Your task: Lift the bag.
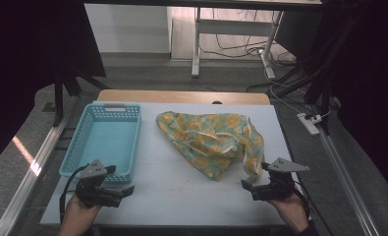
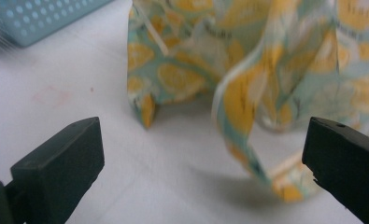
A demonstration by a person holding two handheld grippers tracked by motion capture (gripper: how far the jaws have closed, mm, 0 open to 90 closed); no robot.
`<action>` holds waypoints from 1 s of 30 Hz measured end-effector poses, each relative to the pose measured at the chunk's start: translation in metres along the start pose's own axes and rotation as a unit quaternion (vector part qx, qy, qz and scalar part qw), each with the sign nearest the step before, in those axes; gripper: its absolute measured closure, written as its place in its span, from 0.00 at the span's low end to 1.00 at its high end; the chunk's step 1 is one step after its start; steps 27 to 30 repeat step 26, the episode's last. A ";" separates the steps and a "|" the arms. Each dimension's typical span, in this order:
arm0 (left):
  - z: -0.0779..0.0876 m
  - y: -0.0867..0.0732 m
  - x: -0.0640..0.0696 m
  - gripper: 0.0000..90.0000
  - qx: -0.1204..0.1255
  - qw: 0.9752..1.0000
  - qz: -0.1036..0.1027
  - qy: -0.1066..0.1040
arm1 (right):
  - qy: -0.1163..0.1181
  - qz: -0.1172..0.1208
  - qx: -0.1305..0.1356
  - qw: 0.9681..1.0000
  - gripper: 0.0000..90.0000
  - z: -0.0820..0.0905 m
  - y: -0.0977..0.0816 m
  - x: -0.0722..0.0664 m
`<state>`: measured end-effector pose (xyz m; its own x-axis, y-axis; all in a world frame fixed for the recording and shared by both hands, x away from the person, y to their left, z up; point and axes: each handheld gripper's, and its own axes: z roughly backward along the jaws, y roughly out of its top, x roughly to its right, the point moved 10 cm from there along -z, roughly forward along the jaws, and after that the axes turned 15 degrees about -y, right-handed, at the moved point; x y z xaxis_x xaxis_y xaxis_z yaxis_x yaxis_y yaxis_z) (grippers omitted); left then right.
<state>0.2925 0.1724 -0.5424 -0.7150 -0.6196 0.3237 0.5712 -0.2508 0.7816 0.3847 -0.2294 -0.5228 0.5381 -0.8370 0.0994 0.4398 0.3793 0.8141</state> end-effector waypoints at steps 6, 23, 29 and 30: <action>0.010 -0.023 0.000 0.00 0.003 1.000 0.015 0.019 | -0.003 -0.010 -0.020 1.000 0.00 0.005 -0.027 0.001; 0.029 -0.074 -0.019 0.00 -0.044 0.994 0.057 0.080 | -0.047 -0.005 -0.050 0.998 0.00 0.024 -0.066 0.006; 0.029 -0.073 -0.019 0.00 -0.042 0.994 0.059 0.077 | -0.049 -0.005 -0.053 0.997 0.00 0.024 -0.067 0.008; 0.029 -0.073 -0.019 0.00 -0.042 0.994 0.059 0.077 | -0.049 -0.005 -0.053 0.997 0.00 0.024 -0.067 0.008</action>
